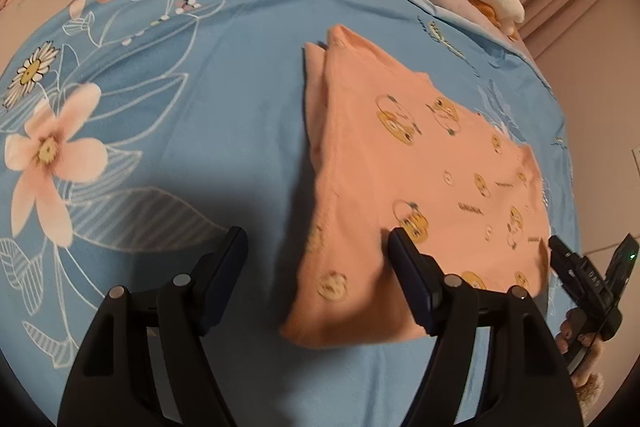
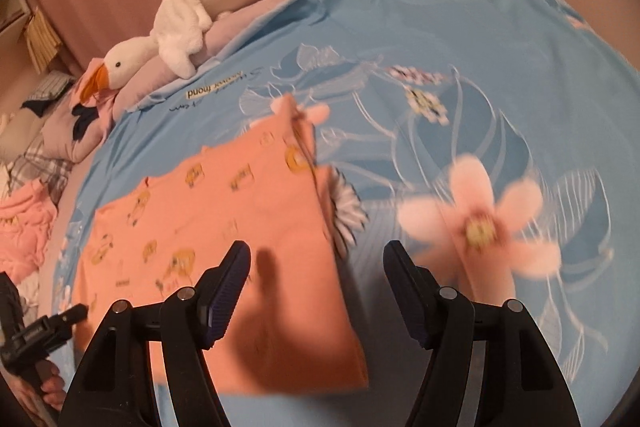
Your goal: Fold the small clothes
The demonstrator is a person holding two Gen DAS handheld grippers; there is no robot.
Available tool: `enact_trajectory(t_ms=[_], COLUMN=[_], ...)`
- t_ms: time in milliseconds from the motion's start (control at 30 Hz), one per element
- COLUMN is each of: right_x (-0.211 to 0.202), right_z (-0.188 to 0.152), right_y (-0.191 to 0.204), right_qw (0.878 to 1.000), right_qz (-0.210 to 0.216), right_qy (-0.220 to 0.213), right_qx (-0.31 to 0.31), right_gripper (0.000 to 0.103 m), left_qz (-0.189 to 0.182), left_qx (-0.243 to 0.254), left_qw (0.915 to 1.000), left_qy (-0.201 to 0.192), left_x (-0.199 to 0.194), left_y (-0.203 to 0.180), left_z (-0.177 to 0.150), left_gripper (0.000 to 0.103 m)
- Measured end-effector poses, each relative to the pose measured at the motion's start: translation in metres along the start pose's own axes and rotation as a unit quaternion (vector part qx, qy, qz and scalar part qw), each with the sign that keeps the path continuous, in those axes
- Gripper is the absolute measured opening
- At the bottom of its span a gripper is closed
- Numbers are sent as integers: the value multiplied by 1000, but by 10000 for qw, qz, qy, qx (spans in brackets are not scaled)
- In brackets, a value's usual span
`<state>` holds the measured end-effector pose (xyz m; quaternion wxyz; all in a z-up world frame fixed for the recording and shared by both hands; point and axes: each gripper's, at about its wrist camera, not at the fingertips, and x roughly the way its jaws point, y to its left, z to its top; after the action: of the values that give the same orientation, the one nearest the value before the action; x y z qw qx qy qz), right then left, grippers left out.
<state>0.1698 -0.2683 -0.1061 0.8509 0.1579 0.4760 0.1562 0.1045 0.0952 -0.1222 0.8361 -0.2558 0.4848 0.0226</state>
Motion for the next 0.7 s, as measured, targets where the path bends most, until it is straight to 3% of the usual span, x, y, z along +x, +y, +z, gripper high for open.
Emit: enact_trajectory(t_ms=[133, 367, 633, 700], right_x=[-5, -9, 14, 21], right_z=[-15, -44, -37, -32], right_y=[-10, -15, 6, 11], right_qw=[9997, 9946, 9909, 9906], right_qz=[49, 666, 1099, 1160], right_qy=[59, 42, -171, -210], right_qx=[248, 799, 762, 701], right_gripper=[69, 69, 69, 65], left_qz=[-91, -350, -370, -268], left_qx=[89, -18, -30, 78], left_qw=[9999, 9994, 9992, 9995], left_qy=[6, -48, -117, -154], left_x=[4, 16, 26, 28], left_y=[-6, -9, -18, -21], left_z=[-4, 2, 8, 8], left_gripper=[71, 65, 41, 25])
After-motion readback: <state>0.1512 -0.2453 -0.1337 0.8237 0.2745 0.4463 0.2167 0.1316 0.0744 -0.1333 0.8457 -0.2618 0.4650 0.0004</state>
